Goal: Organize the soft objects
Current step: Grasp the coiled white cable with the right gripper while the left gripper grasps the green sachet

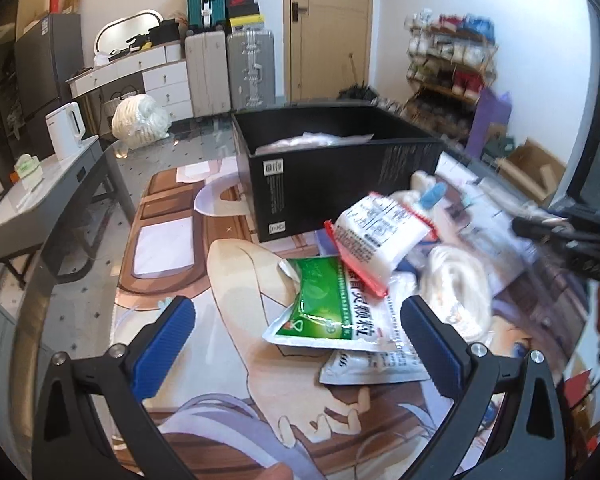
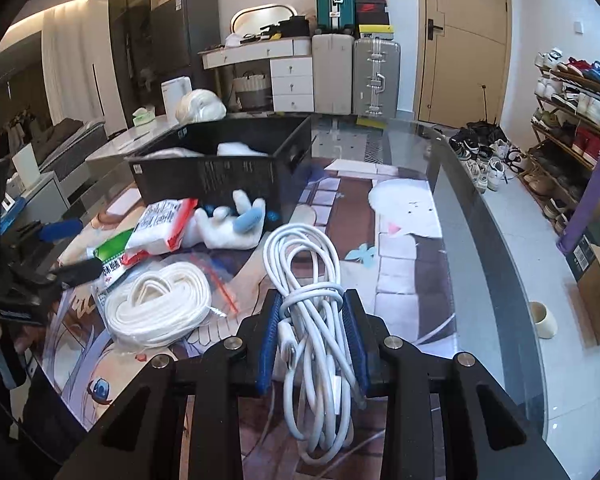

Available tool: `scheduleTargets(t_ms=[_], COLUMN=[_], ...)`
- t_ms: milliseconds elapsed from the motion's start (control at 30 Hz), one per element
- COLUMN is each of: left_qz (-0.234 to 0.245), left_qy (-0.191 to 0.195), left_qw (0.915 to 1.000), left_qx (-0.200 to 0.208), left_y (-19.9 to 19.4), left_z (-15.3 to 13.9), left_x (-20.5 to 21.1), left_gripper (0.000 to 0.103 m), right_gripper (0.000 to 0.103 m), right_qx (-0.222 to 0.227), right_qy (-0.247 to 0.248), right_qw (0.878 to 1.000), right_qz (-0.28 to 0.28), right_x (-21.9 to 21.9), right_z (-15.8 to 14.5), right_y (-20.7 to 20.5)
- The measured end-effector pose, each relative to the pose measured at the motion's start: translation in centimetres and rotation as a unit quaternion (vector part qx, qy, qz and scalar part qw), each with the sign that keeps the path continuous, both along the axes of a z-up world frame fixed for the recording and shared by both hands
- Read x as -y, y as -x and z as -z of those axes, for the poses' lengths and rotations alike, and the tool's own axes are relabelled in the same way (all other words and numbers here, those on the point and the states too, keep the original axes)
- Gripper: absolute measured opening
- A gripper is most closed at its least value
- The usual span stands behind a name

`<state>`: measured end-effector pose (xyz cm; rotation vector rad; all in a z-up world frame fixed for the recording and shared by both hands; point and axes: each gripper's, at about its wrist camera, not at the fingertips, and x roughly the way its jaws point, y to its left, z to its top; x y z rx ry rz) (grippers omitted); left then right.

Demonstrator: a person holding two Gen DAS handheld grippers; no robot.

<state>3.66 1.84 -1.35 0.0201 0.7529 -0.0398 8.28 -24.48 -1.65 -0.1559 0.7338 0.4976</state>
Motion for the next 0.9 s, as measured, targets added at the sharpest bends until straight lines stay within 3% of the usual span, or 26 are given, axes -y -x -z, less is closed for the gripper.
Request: scheduleTargets(t_ms=[133, 433, 500, 567, 600, 733, 900], left_qz=[0.003, 0.007, 0.01, 0.019, 0.025, 0.044, 0.049], left_qy=[-0.022, -0.017, -0.016, -0.006, 0.004, 0.001, -0.006], left_qw=[0.9994, 0.9982, 0.998, 0.9978, 0.9976, 0.9976, 0.9981], left_qx=[-0.027, -0.058, -0.06, -0.064, -0.065, -0.053, -0.037], left_y=[-1.2, -3.0, -2.9, -2.8, -2.7, -2.0, -0.8], left_z=[0.5, 0.9, 1.0, 1.1, 1.1, 0.8, 0.5], left_x=[0.7, 1.0, 0.9, 0.7, 0.6, 0.6, 1.0], left_gripper=[0.103, 0.102, 0.095, 0.073, 0.068, 0.054, 0.05], right_gripper=[0.029, 0.029, 0.029, 0.029, 0.029, 0.029, 0.029], right_qx=[0.003, -0.005, -0.006, -0.008, -0.008, -0.008, -0.007], right_qy=[-0.006, -0.007, -0.007, -0.008, -0.007, -0.007, -0.006], right_qw=[1.0, 1.0, 1.0, 1.0, 1.0, 1.0, 0.999], right_qz=[-0.007, -0.025, -0.026, -0.028, -0.028, -0.029, -0.032], right_x=[0.0, -0.9, -1.0, -1.0, -1.1, -1.2, -1.3], right_z=[-0.3, 0.2, 0.3, 0.4, 0.4, 0.4, 0.4], right_y=[0.2, 0.3, 0.3, 0.3, 0.3, 0.3, 0.5])
